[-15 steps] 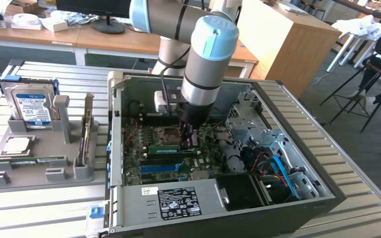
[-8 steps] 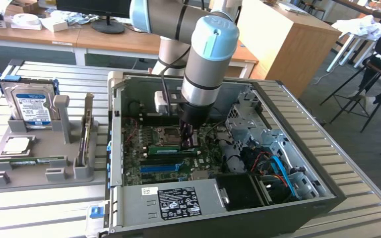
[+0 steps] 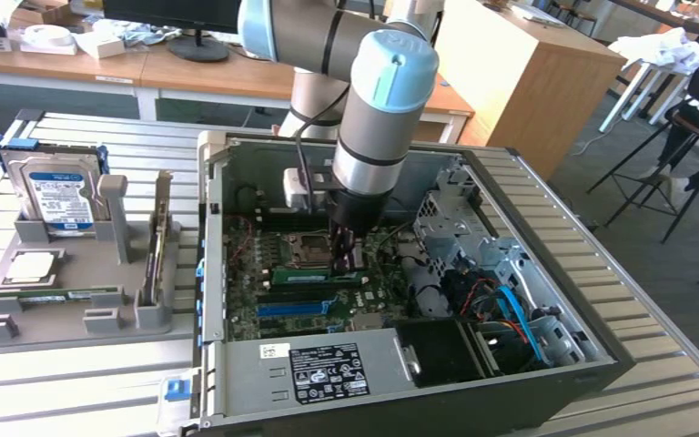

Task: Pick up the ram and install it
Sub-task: 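Insert the ram into the slot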

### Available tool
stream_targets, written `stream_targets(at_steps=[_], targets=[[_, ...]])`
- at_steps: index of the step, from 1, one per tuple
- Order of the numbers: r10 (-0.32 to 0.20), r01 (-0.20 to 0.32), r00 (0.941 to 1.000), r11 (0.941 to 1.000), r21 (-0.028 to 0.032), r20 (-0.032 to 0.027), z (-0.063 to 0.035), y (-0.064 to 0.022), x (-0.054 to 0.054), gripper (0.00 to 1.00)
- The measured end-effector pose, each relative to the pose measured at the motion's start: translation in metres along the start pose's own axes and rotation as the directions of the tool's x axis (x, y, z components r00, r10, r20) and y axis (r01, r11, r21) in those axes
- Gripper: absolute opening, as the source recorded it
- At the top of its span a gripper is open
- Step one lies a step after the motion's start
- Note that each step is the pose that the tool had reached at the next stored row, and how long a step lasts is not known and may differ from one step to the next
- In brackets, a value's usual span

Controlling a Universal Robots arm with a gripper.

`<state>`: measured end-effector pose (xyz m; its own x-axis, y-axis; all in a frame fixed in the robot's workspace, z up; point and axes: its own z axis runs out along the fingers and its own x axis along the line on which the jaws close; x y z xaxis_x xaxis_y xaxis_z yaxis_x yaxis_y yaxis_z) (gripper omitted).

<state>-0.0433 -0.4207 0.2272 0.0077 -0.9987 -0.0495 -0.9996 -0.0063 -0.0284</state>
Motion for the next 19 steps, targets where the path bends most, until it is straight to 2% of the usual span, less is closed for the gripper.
stream_targets(at_steps=[19], targets=[[-0.002, 0.002, 1.0, 1.0, 0.0033, 0.0001, 0.0029, 0.0013, 0.0001, 0.12]])
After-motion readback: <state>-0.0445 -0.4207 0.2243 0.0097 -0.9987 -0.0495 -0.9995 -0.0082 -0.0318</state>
